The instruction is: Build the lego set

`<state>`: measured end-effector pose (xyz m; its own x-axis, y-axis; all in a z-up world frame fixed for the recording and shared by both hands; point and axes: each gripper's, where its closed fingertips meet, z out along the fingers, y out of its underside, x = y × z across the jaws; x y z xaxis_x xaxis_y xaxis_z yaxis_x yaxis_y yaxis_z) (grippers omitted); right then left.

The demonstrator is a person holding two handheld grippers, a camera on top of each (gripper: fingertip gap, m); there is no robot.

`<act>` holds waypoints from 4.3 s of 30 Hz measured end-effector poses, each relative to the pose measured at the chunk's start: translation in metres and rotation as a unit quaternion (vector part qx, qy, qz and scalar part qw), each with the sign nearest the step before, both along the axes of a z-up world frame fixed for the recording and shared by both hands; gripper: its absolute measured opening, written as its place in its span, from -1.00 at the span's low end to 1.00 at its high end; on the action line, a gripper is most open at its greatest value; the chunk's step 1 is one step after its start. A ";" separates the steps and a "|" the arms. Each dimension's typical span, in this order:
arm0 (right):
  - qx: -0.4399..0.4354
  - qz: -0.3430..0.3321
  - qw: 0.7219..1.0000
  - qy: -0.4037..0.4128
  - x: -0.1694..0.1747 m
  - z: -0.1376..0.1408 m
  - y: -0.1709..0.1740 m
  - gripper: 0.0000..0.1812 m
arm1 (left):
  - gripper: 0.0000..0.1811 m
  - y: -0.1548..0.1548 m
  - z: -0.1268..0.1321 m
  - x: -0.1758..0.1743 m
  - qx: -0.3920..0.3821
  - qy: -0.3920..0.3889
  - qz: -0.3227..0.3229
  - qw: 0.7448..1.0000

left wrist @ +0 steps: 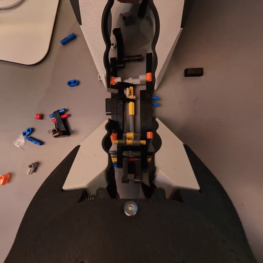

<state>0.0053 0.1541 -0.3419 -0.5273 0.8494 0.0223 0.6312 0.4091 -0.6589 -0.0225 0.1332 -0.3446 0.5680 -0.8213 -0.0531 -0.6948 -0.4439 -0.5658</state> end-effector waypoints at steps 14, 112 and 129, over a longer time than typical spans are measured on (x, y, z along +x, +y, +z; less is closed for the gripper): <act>0.028 -0.053 0.998 0.010 0.015 0.019 0.019 -0.18 | -0.36 -0.004 -0.001 0.003 -0.023 -0.010 0.145 0.989; -0.022 -0.185 0.982 0.037 0.037 0.004 -0.009 -0.77 | -0.68 -0.015 0.007 0.012 -0.045 -0.180 0.219 0.958; -0.018 -0.193 0.981 0.030 0.034 0.007 -0.002 -0.77 | -0.72 -0.013 0.006 0.012 -0.037 -0.175 0.219 0.959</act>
